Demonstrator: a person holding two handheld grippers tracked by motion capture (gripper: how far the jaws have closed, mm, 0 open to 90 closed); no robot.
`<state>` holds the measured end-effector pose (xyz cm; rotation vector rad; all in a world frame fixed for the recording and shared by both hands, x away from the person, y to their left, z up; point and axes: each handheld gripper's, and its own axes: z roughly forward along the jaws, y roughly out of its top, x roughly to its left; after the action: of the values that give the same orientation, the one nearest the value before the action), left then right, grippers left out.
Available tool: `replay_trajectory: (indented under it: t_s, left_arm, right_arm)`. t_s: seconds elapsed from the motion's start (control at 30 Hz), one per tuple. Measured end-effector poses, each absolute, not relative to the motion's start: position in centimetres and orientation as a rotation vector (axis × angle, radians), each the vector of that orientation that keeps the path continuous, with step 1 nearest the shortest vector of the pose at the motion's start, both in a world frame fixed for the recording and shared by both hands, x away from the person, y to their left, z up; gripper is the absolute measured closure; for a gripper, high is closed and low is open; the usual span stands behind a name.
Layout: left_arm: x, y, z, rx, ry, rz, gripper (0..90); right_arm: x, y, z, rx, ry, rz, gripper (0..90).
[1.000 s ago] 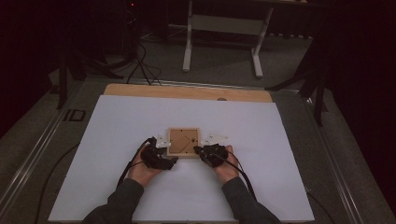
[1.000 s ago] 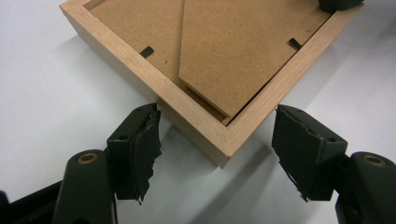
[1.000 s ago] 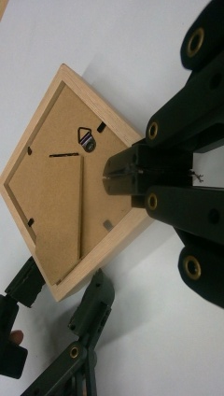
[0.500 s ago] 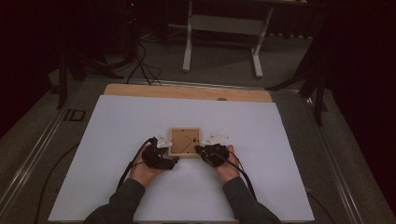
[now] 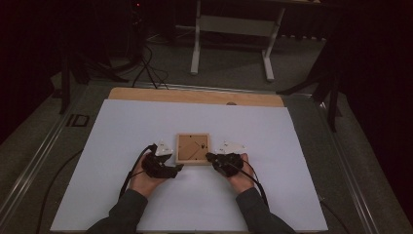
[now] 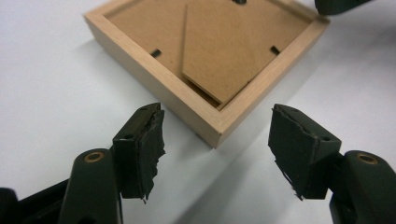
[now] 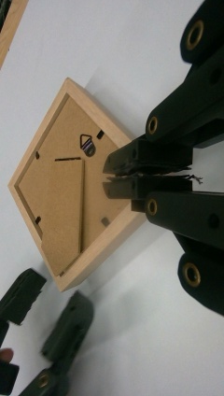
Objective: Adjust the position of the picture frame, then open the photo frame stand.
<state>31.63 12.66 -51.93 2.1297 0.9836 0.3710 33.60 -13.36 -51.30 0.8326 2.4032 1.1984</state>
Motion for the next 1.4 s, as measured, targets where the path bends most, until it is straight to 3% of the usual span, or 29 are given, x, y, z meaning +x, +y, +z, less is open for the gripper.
replay_trajectory:
  t_s: [0.63, 1.4]
  left_arm:
    - [30.4, 13.9, -50.1, 2.003, 0.991, 0.414, 41.8]
    - [31.6, 11.7, -49.8, 2.033, 0.957, 0.413, 46.7]
  right_arm:
    - [33.2, -14.5, -51.4, 0.878, 2.372, 1.247, 85.2]
    - [33.4, -14.1, -52.2, 0.892, 2.39, 1.252, 89.6]
